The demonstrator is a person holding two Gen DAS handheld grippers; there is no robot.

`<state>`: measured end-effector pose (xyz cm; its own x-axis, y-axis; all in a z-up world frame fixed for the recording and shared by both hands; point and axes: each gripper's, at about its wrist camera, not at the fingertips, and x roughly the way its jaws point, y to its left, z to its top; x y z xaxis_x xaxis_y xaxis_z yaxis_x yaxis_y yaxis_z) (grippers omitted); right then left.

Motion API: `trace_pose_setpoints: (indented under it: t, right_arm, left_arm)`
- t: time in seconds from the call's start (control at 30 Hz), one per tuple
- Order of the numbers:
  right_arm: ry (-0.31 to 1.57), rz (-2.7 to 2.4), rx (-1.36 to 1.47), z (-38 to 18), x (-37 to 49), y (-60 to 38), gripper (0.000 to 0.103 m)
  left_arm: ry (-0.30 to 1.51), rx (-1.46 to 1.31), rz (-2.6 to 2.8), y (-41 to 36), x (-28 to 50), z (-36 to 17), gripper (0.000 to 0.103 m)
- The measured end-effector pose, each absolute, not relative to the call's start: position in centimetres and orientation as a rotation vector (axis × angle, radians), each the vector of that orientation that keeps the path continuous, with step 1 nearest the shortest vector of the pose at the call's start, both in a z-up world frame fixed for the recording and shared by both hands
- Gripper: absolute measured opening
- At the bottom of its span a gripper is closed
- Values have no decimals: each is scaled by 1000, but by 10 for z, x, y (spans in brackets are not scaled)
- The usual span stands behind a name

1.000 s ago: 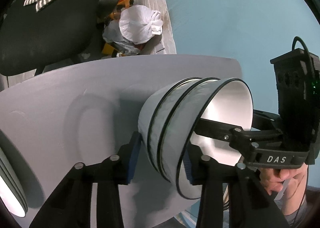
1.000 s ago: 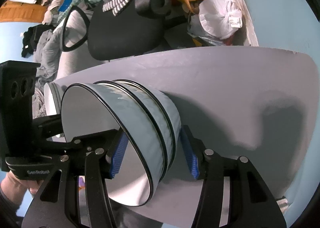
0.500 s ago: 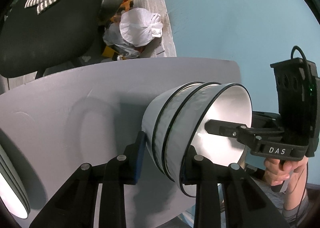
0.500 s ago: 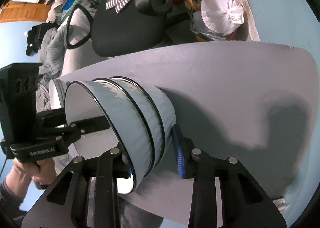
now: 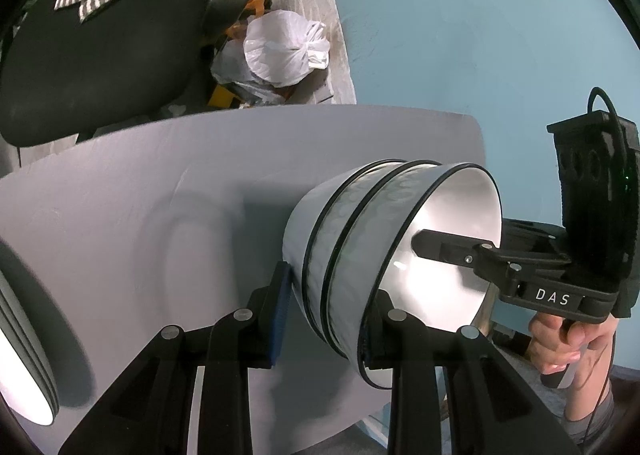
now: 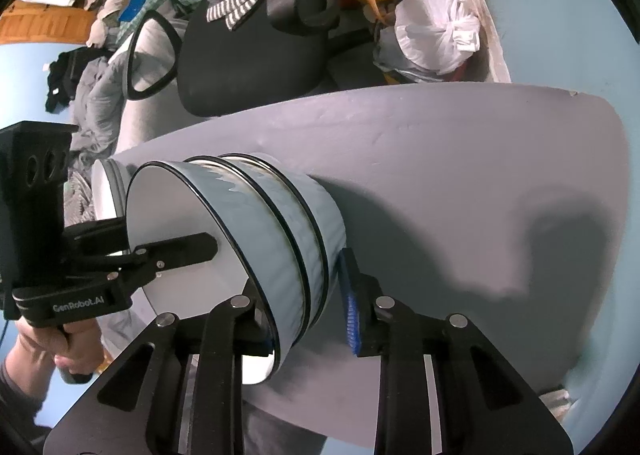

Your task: Organize plates and bowls

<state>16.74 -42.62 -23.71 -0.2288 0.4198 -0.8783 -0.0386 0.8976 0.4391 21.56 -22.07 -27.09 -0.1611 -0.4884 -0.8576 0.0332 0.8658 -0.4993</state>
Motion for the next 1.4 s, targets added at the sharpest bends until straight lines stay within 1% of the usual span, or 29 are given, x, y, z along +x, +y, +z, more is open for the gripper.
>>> trace_pose_setpoints:
  t: [0.53,1.4]
  right_arm:
    - [1776,464,246,-229,159,-396,25]
    - [1754,555,131,-202,151,-293,24]
  left_arm:
    - [1664,-396,-420,-194,193,-259,28]
    - [1579,-490,-311,-98,154,-216,28]
